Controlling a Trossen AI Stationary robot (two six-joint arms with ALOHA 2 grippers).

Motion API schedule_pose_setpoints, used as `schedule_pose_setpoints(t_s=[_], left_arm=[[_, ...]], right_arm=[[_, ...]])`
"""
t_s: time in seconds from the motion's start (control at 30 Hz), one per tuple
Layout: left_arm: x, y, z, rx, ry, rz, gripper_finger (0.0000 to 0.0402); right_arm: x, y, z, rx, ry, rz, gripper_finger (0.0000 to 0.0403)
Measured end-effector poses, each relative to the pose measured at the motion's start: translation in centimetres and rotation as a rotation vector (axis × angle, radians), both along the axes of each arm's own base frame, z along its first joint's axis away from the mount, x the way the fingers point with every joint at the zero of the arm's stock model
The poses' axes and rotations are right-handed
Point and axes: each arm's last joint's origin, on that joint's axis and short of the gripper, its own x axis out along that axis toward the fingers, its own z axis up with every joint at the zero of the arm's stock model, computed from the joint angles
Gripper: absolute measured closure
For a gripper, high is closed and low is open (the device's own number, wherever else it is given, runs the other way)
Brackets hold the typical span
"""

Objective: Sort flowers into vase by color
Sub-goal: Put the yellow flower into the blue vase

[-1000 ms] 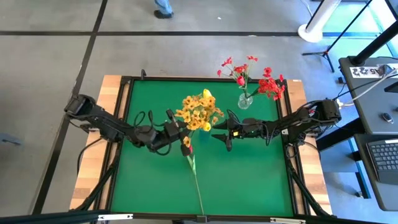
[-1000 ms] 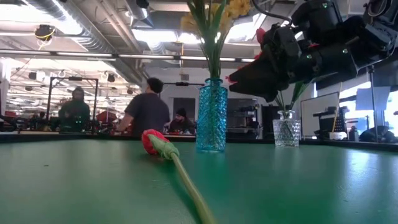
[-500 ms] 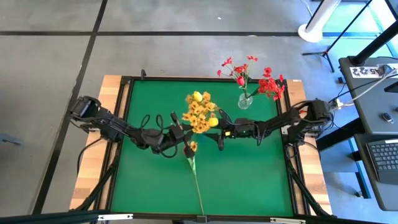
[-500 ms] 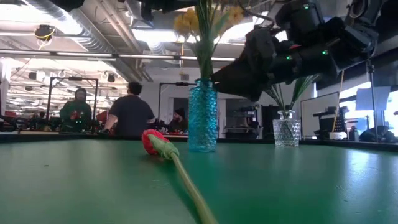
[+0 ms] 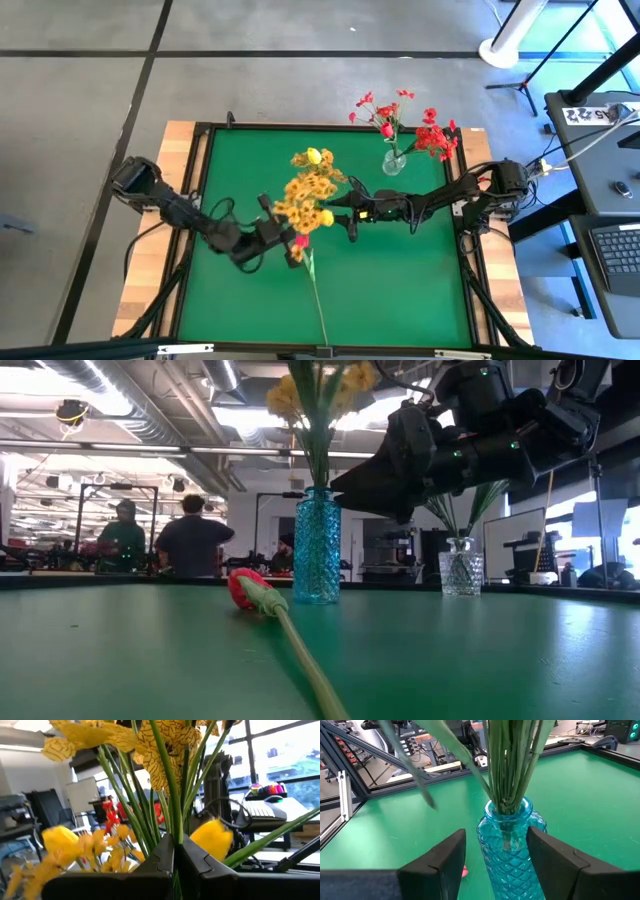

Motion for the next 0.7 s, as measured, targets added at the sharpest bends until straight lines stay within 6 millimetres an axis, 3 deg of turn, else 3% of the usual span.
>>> schedule_pose_setpoints(t_s=[0.3,0.53,0.7], left_arm=[[-2.3,-2.6,0.9,0.047,0.032,0.073,0.0401],[-2.4,-2.5,1.1,0.077,0.055,0.105,0.0401],[-2.6,-2.2,1.6,0.099,0.049,0.136,0.0401]], right_arm=[[0.0,0.0,-0.1,-0.02,0.004,-0.006,0.0191],[0.0,0.0,-0.1,-0.021,0.004,-0.01,0.0189],[0.0,0.0,-0.1,-0.025,0.004,-0.017,0.015]])
